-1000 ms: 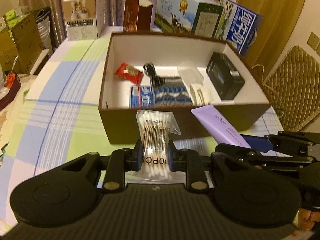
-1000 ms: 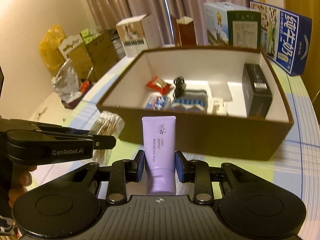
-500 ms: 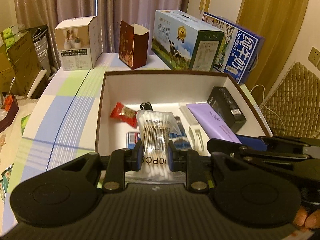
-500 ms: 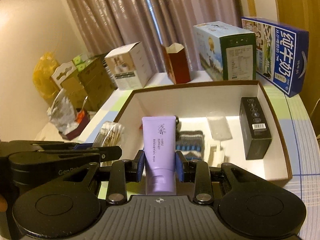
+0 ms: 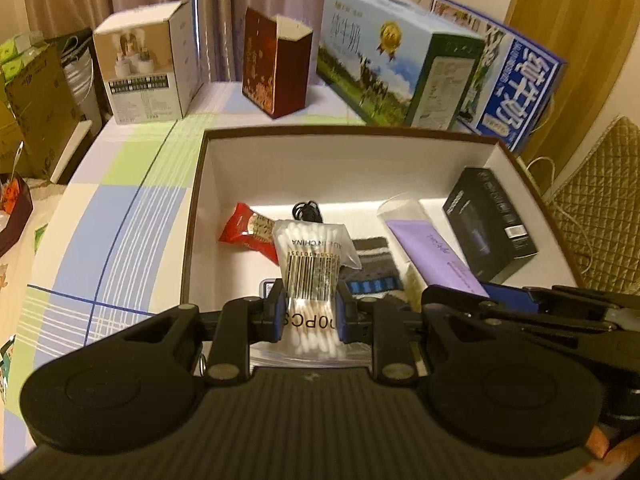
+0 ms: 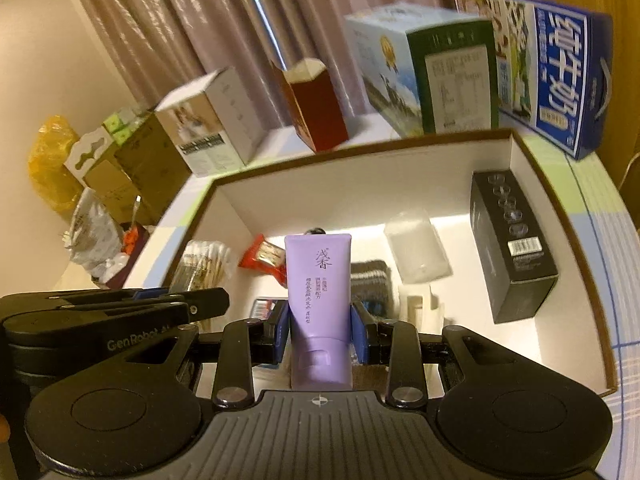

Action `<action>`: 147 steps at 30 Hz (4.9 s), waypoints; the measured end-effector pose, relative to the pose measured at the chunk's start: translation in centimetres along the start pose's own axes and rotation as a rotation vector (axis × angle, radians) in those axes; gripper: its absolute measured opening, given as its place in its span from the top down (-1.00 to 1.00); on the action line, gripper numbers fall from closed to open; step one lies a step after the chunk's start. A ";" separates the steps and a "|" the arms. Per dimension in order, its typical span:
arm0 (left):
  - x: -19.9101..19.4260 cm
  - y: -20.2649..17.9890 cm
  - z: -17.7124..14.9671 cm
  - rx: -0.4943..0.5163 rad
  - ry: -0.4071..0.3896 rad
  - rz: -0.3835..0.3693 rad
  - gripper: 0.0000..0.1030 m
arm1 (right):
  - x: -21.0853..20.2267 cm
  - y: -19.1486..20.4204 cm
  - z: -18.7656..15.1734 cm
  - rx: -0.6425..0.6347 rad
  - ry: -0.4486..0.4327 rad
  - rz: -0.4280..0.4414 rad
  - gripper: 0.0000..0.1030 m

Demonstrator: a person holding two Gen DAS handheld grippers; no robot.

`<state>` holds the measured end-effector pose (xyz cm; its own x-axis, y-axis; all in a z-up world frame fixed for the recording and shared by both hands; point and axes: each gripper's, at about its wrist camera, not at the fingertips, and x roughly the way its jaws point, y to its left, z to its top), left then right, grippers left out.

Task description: Organize objects

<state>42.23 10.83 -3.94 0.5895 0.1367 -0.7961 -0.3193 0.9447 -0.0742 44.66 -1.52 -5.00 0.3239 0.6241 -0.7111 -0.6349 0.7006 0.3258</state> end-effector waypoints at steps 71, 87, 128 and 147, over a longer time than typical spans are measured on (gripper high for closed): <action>-7.4 -2.1 -2.9 0.020 -0.115 0.049 -0.97 | -5.9 -2.4 -2.4 -0.087 -0.027 -0.104 -0.97; -14.2 -5.7 -9.1 0.006 -0.169 0.135 -0.98 | -12.8 -3.9 -6.4 -0.133 -0.067 -0.079 -0.97; -22.4 -6.5 -17.4 0.014 -0.139 0.103 -0.98 | -21.6 -1.8 -13.7 -0.111 -0.075 -0.110 -0.97; -24.6 -3.8 -21.6 0.026 -0.078 0.043 -0.98 | -24.3 1.5 -18.8 -0.033 -0.039 -0.154 -0.97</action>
<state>12.92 -2.54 2.97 0.6318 0.1992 -0.7491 -0.3267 0.9448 -0.0244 22.61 -22.13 1.03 0.4461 0.5236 -0.7259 -0.5977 0.7779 0.1938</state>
